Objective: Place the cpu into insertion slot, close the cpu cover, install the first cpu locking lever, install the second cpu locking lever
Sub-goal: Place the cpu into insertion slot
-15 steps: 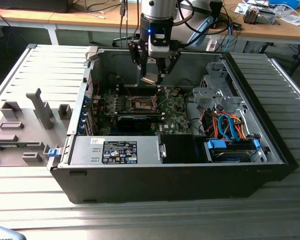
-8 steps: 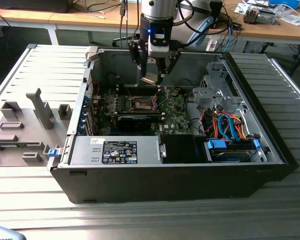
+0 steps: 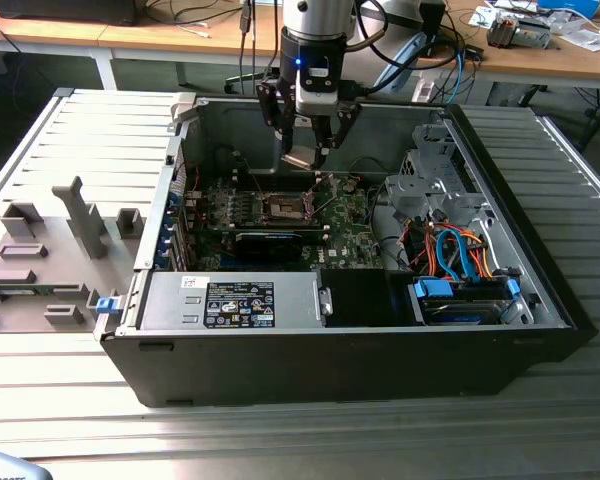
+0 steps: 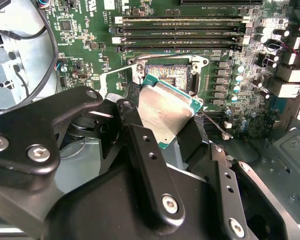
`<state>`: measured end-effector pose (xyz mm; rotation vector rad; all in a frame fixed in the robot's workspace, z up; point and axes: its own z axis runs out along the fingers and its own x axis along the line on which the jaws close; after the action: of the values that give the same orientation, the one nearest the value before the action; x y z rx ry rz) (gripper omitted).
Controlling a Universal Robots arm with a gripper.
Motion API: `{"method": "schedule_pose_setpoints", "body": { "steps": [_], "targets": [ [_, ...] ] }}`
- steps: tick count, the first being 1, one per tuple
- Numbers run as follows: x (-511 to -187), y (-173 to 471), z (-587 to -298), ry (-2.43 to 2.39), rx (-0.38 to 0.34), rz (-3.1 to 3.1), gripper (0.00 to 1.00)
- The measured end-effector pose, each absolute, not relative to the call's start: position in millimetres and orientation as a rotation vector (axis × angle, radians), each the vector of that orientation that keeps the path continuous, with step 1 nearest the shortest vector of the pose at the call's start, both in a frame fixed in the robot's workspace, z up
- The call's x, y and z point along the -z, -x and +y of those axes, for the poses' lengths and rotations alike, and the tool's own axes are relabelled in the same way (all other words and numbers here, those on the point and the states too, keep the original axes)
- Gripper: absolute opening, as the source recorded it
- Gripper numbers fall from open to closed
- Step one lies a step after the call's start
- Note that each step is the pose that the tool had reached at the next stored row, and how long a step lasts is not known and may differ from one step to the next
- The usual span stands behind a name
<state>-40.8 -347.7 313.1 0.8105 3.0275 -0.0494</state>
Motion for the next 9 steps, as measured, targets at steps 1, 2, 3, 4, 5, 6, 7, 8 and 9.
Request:
{"method": "schedule_pose_setpoints", "body": {
  "steps": [1,2,3,4,5,6,7,8,9],
  "targets": [
    [-313.1,40.8,-347.7,-0.812,0.05,3.027,0.55],
    [-313.1,40.8,-347.7,-0.813,0.05,3.027,0.55],
    [-313.1,40.8,-347.7,-0.815,0.05,3.026,0.55],
    [-313.0,40.8,-347.7,-0.816,0.05,3.026,0.55],
    [-313.1,40.8,-347.7,-0.817,0.051,3.026,0.55],
    [-313.1,40.9,-347.7,-0.819,0.051,3.025,0.55],
    [-313.0,40.8,-347.7,-0.82,0.051,3.025,0.55],
    [-313.0,40.8,-347.7,-0.821,0.051,3.024,0.55],
    [-313.0,40.8,-347.7,-0.822,0.051,3.024,0.55]
  ]
}}
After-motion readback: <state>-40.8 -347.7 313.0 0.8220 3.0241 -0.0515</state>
